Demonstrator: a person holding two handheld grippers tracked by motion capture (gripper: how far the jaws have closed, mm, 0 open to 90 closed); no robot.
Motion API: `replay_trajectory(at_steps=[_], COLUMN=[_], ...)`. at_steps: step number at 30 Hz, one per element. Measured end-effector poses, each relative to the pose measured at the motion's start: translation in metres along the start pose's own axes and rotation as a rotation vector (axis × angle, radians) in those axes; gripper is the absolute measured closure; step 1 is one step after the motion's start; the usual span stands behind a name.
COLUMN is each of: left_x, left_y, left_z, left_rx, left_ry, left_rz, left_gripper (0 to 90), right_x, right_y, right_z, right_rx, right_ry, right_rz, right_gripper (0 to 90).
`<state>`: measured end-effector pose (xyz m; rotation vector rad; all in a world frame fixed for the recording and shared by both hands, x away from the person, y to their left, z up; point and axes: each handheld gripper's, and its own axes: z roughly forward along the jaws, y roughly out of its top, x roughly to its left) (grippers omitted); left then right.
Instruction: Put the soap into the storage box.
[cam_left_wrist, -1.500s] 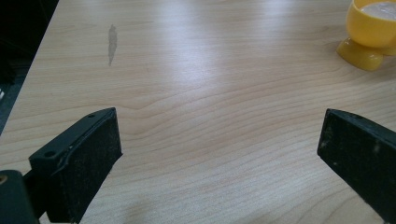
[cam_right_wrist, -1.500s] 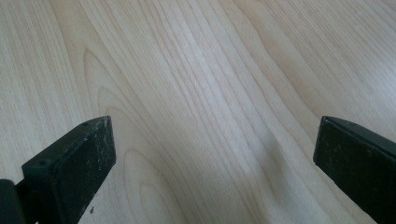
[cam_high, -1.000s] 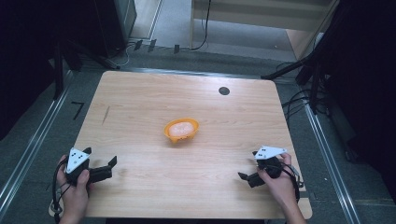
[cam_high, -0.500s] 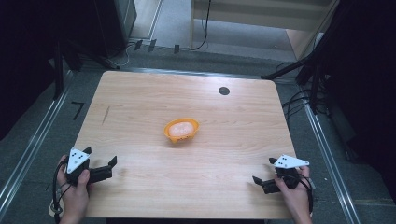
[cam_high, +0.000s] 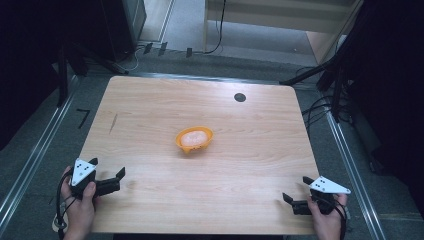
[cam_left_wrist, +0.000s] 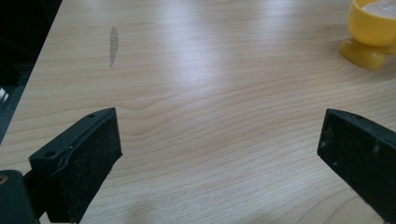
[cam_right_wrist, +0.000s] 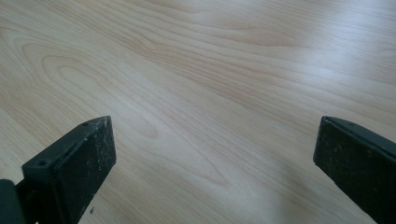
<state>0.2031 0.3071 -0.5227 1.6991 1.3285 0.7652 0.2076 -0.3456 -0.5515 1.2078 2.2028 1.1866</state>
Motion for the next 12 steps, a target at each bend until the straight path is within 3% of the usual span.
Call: replay_trajectory(at_steps=[5,12], left_x=[0.0,0.001], left_y=[0.0,0.001], left_z=[0.0,0.002], left_rx=[0.0,0.018], left_ry=[-0.006,-0.004], left_rz=[-0.004,-0.005], left_gripper=[0.1,0.0], right_x=[-0.001,-0.003], right_y=[-0.007,-0.011], right_z=[-0.011,-0.017], right_rx=[-0.064,-0.094], right_ry=[-0.055,-0.104], right_rz=[0.037,0.059], right_gripper=[0.0,0.0])
